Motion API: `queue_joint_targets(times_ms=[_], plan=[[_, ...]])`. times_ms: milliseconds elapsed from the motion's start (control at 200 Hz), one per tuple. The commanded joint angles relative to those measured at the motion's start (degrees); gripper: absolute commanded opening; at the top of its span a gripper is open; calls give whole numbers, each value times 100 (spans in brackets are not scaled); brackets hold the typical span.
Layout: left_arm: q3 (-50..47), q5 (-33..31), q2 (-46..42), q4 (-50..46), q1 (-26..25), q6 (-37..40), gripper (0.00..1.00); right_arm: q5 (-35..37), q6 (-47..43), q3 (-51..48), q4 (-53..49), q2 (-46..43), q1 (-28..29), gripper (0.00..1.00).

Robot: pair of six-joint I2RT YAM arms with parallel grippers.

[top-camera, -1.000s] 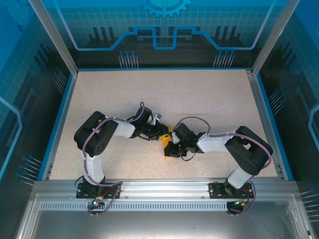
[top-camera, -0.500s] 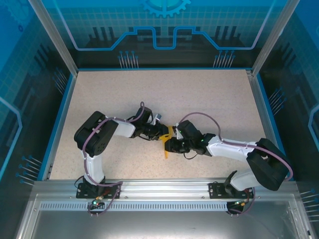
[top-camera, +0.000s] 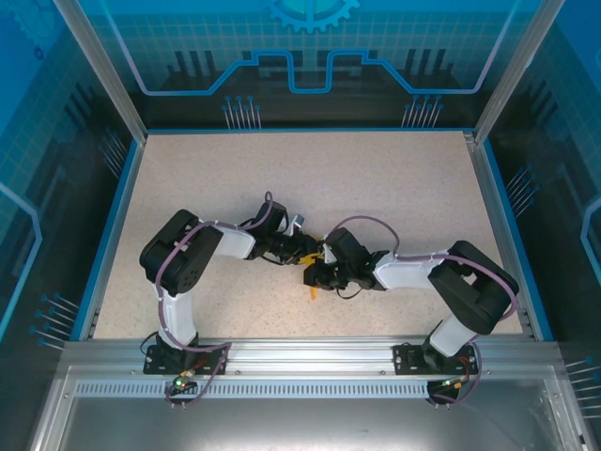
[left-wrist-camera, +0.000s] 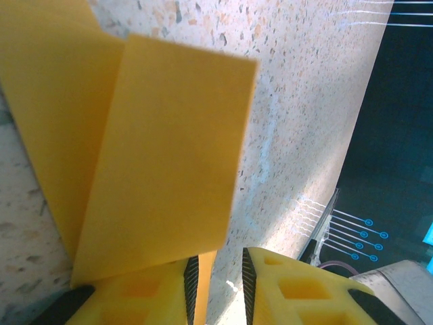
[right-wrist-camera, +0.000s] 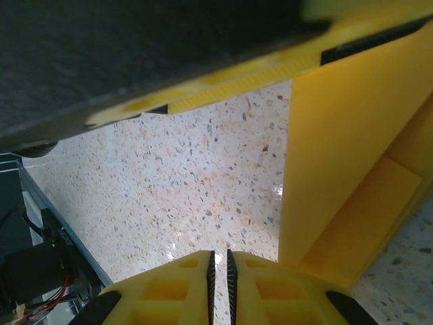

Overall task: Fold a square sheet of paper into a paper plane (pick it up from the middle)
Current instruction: Fold the wing for the fifth time at the center of the table.

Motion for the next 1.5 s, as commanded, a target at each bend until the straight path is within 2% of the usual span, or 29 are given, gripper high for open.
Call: queue_joint_targets(times_ms=[0,330,475,745,935,1255,1491], plan=[[25,-129,244,-536,-37,140,27,-116,-40,-20,-129,160,-91,16],[61,-159,275,-629,-27,187,27,-285,51,-627,-119,77,-35,17],[69,-148,308,-637,-28,170,27,-390,16,-579,-193,143,44,17],[27,-141,314,-637,-25,159,27,-463,-74,-238,-337,-387,58,17],[34,-141,314,-626,-30,142,27,-480,-82,-5,-462,-43,66,17],[120,-133,341,-708,-30,164,27,-470,226,-560,-263,99,484,17],[114,-150,385,-711,-24,131,27,-478,390,-824,-137,121,455,15]])
